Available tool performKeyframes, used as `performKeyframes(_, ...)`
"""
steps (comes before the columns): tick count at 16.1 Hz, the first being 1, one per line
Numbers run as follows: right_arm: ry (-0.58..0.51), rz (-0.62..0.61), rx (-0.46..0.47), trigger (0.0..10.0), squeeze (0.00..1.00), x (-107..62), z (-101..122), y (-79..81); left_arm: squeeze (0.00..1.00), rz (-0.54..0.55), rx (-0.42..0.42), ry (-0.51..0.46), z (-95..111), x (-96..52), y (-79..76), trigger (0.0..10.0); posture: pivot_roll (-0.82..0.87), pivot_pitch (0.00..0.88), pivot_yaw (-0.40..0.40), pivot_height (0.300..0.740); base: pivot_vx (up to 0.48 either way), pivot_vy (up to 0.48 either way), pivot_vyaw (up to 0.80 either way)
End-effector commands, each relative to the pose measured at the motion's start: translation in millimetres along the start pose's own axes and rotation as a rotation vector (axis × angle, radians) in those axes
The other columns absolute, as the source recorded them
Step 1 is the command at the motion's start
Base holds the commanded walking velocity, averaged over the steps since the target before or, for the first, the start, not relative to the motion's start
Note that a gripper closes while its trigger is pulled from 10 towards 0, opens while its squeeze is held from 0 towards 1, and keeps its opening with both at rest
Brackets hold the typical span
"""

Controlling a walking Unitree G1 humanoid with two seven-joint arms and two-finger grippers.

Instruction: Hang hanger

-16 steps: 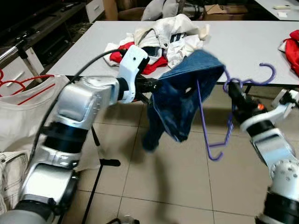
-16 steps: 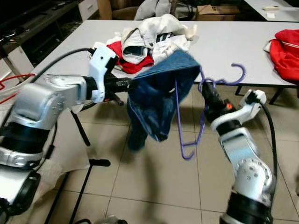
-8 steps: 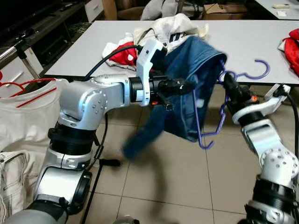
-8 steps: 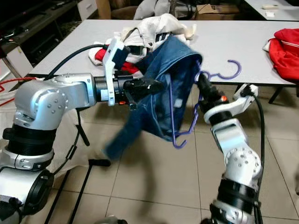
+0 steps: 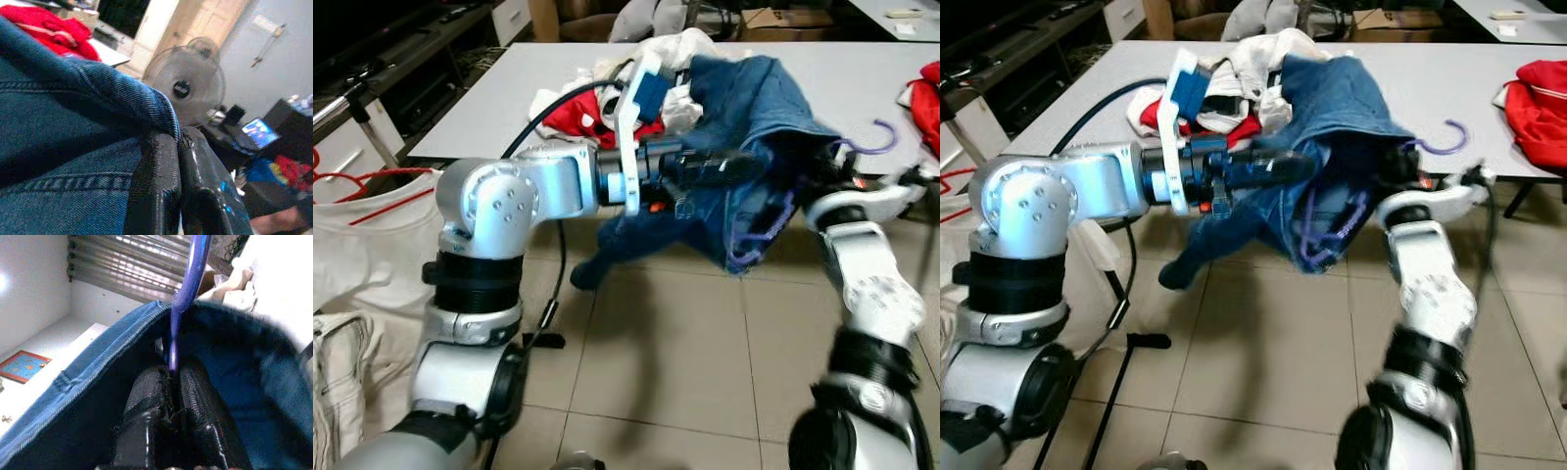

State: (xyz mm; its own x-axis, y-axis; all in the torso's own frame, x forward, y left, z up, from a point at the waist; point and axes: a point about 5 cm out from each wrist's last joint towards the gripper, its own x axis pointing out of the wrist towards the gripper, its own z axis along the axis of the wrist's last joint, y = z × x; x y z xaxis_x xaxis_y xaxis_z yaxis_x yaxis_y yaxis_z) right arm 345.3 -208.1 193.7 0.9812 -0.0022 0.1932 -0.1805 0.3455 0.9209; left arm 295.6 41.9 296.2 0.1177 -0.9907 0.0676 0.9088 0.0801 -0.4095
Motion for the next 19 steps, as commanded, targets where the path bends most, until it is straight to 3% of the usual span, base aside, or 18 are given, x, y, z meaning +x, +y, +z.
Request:
performKeyframes(1, -0.023, -0.028, 0.010, 10.0, 0.00, 4.7, -1, -1.3, 0.00, -0.049, -0.013, -0.051, 13, -1.0, -8.2, 0.0, -0.09, 0.000, 0.062, 0.740, 0.000, 0.000, 0.00)
performKeyframes(5, -0.047, -0.110, 0.019, 10.0, 0.00, 7.2, -5, -13.5, 0.00, -0.108, -0.096, -0.134, 26, -1.1, -13.2, 0.0, -0.07, 0.000, 0.046, 0.740, 0.000, 0.000, 0.00)
performKeyframes(7, -0.079, -0.147, 0.003, 10.0, 0.00, 10.4, -4, -17.5, 0.00, -0.132, -0.160, -0.180, 31, -0.4, -14.1, 0.0, -0.07, 0.000, 0.047, 0.740, 0.000, 0.000, 0.00)
performKeyframes(8, -0.115, -0.166, -0.003, 10.0, 0.00, 13.9, -3, -18.8, 0.00, -0.136, -0.232, -0.239, 39, 1.7, -12.4, 0.0, -0.07, 0.000, 0.053, 0.740, 0.000, 0.000, 0.00)
performKeyframes(10, -0.112, -0.170, -0.051, 10.0, 0.00, 16.6, -9, -18.4, 0.00, -0.095, -0.344, -0.332, 49, 4.1, -2.5, 0.0, -0.07, 0.000, 0.058, 0.740, 0.000, 0.000, 0.00)
performKeyframes(11, -0.119, -0.176, -0.067, 10.0, 0.00, 17.3, -10, -18.3, 0.00, -0.038, -0.360, -0.344, 50, 4.2, 3.1, 0.0, -0.07, 0.000, 0.060, 0.740, 0.000, 0.000, 0.00)
performKeyframes(12, -0.138, -0.172, -0.121, 10.0, 0.00, 18.5, -10, -16.1, 0.00, 0.040, -0.365, -0.338, 45, 4.8, 10.1, 0.0, -0.07, 0.000, 0.060, 0.740, 0.000, 0.000, 0.00)
performKeyframes(15, -0.157, -0.116, -0.322, 10.0, 0.00, 24.7, -12, -6.1, 0.00, 0.020, -0.463, -0.390, 47, 6.0, 11.1, 0.0, -0.08, 0.000, 0.066, 0.740, 0.000, 0.000, 0.00)
performKeyframes(16, -0.103, -0.085, -0.499, 10.0, 0.00, 29.5, -21, -2.4, 0.00, 0.012, -0.512, -0.408, 49, 7.3, 8.2, 0.0, -0.08, 0.000, 0.053, 0.740, 0.000, 0.000, 0.00)
performKeyframes(17, 0.018, -0.083, -0.700, 10.0, 0.00, 31.6, -36, -4.3, 0.00, 0.008, -0.551, -0.439, 50, 7.1, 7.6, 0.0, -0.07, 0.000, 0.035, 0.740, 0.000, 0.000, 0.00)
performKeyframes(18, 0.129, -0.099, -0.833, 10.0, 0.00, 29.3, -48, -11.5, 0.00, 0.017, -0.570, -0.475, 52, 5.1, 7.6, 0.0, -0.07, 0.000, 0.024, 0.740, 0.000, 0.000, 0.00)
performKeyframes(19, 0.218, -0.106, -0.899, 10.0, 0.00, 24.9, -58, -19.3, 0.00, 0.023, -0.586, -0.511, 55, 2.8, 6.7, 0.0, -0.06, 0.000, 0.006, 0.740, 0.000, 0.000, 0.00)
